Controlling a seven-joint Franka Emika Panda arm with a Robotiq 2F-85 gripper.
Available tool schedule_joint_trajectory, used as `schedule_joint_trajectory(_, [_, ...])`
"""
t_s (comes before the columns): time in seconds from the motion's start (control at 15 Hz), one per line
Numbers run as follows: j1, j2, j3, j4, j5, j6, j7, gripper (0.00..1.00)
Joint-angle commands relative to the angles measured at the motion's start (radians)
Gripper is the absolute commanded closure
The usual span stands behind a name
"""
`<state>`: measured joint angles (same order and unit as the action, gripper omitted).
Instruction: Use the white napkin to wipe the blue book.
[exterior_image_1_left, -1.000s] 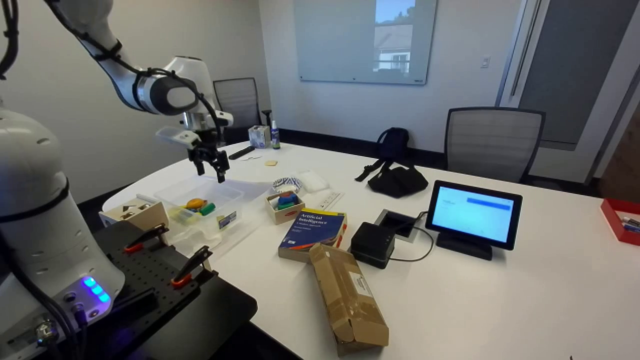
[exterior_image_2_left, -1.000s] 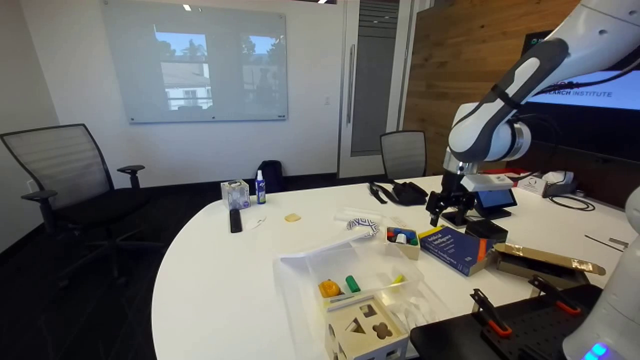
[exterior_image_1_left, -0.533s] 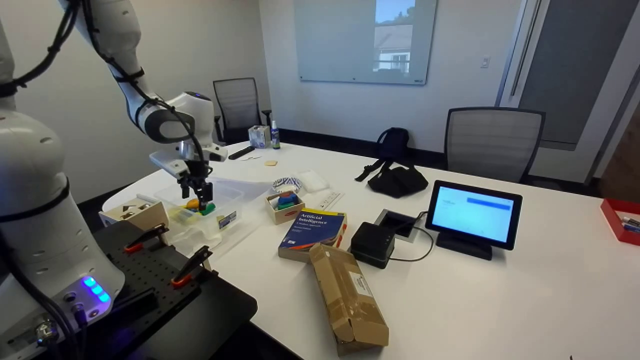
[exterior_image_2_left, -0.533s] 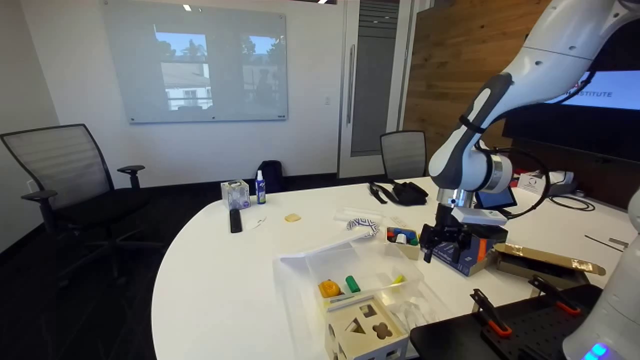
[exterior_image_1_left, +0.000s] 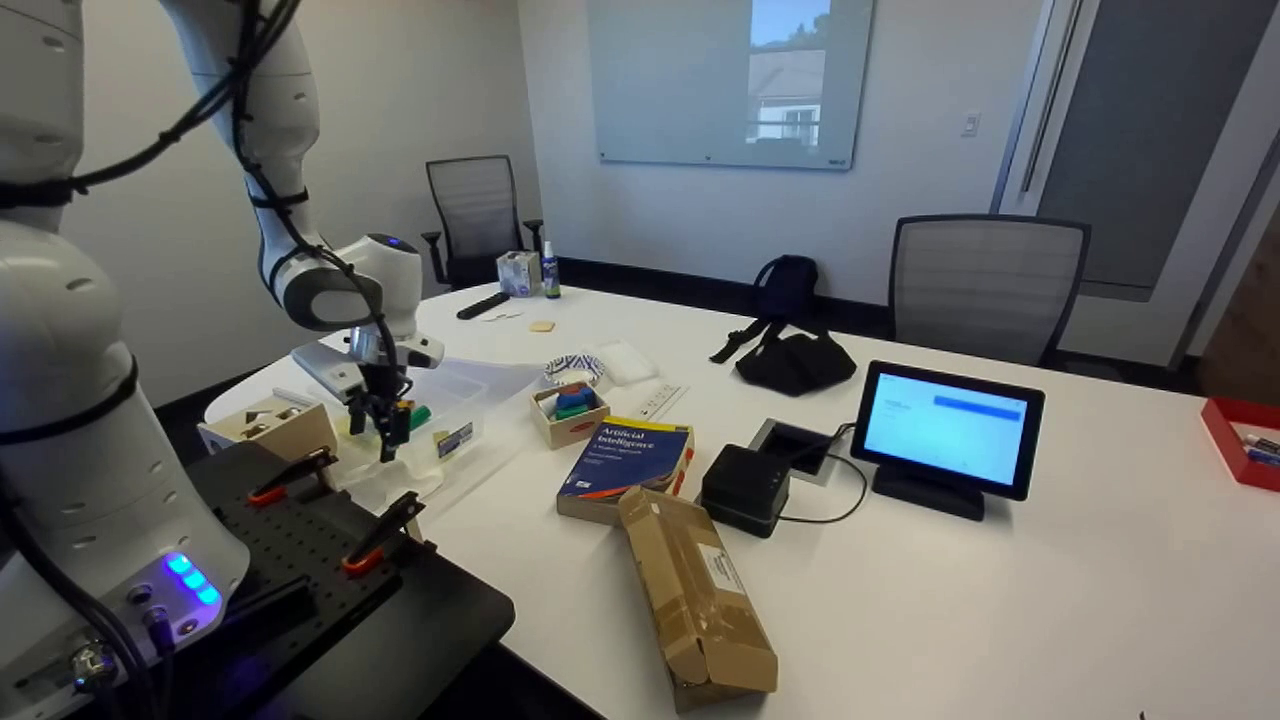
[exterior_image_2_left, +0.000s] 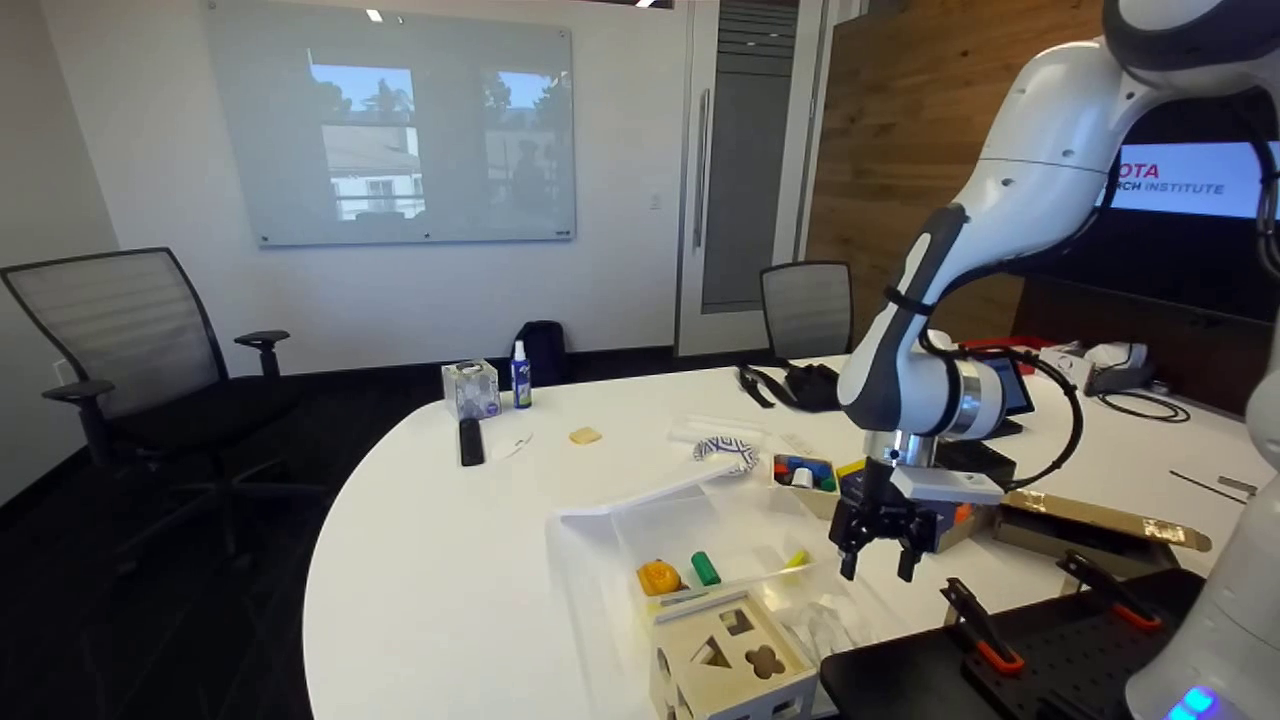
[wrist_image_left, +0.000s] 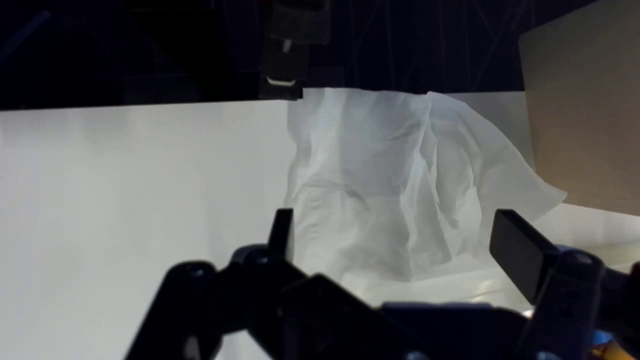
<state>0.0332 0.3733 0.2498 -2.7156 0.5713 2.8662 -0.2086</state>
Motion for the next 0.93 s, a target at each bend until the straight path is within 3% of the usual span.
schedule_joint_trajectory(0.0, [-0.026,0.105,0.067,0.018,0.039,0.137,-0.033,0.0])
schedule_joint_trajectory(0.2, [-0.048,0.202,0.116,0.043,0.015,0.251,-0.037,0.0])
schedule_joint_trajectory(0.4, [-0.026,0.301,0.117,0.085,-0.023,0.347,-0.033,0.0])
schedule_joint_trajectory(0.47, [-0.053,0.331,0.121,0.087,-0.165,0.387,0.07,0.0])
schedule_joint_trajectory(0.8, [0.035,0.448,0.038,0.148,-0.411,0.496,0.176,0.0])
schedule_joint_trajectory(0.87, [0.052,0.464,0.021,0.157,-0.442,0.507,0.182,0.25])
